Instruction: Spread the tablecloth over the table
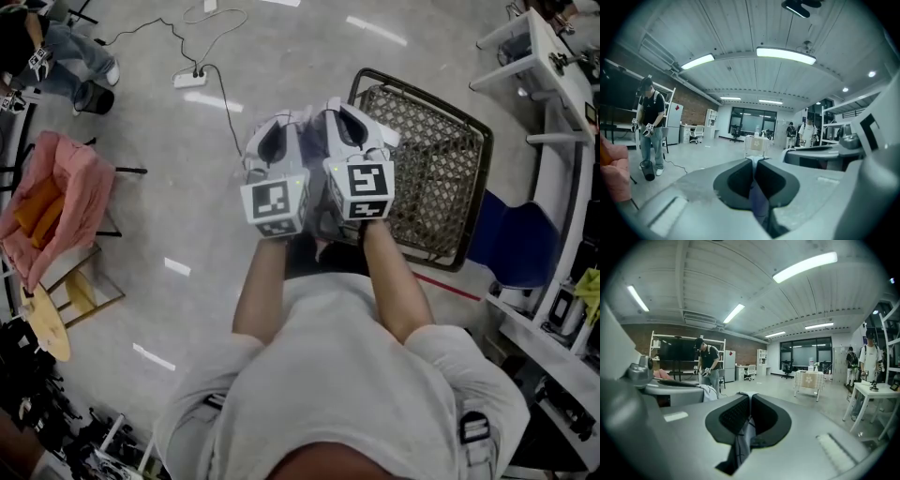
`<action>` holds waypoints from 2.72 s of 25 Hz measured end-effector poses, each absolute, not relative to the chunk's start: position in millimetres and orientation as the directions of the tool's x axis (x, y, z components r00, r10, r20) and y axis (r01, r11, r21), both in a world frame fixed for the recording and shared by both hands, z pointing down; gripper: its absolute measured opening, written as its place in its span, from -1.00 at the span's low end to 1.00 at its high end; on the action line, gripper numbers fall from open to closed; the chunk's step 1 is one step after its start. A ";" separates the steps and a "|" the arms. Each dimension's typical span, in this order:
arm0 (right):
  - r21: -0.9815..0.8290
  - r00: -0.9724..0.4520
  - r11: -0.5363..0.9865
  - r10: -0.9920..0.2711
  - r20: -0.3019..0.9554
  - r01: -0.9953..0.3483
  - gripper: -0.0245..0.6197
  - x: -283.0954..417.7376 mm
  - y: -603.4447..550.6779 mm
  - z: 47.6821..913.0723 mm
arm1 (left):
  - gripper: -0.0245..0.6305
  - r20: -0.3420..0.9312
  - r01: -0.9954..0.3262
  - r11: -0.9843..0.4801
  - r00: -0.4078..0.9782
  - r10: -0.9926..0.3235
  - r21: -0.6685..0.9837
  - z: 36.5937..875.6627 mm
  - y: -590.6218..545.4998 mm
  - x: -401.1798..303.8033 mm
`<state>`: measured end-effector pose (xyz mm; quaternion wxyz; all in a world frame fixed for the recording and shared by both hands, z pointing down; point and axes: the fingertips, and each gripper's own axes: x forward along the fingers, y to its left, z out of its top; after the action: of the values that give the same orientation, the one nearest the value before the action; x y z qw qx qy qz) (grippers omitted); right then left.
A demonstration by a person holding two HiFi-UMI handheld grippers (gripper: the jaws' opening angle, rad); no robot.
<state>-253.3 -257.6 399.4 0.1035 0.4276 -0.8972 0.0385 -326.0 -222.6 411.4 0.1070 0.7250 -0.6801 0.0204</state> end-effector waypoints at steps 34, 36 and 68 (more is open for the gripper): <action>-0.144 -0.680 0.672 -0.673 0.291 -0.727 -0.90 -176.5 -404.3 509.3 | -0.85 0.380 -0.995 0.022 0.017 -0.925 0.097 509.5 -359.1 -234.3; -0.155 -0.676 0.664 -0.675 0.297 -0.731 -0.90 -176.9 -411.9 516.2 | -0.85 0.396 -0.995 0.011 0.028 -0.918 0.097 516.9 -366.3 -233.8; -0.175 -0.383 0.371 -0.923 0.041 -0.912 -0.90 40.6 -488.8 359.7 | -0.85 0.096 -0.982 -0.095 0.111 -0.989 0.162 329.5 -425.7 -204.6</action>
<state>40.6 -488.8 359.7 -0.0317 0.5543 -0.8274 0.0845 -204.6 -425.7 329.5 0.0926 0.7395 -0.6665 -0.0187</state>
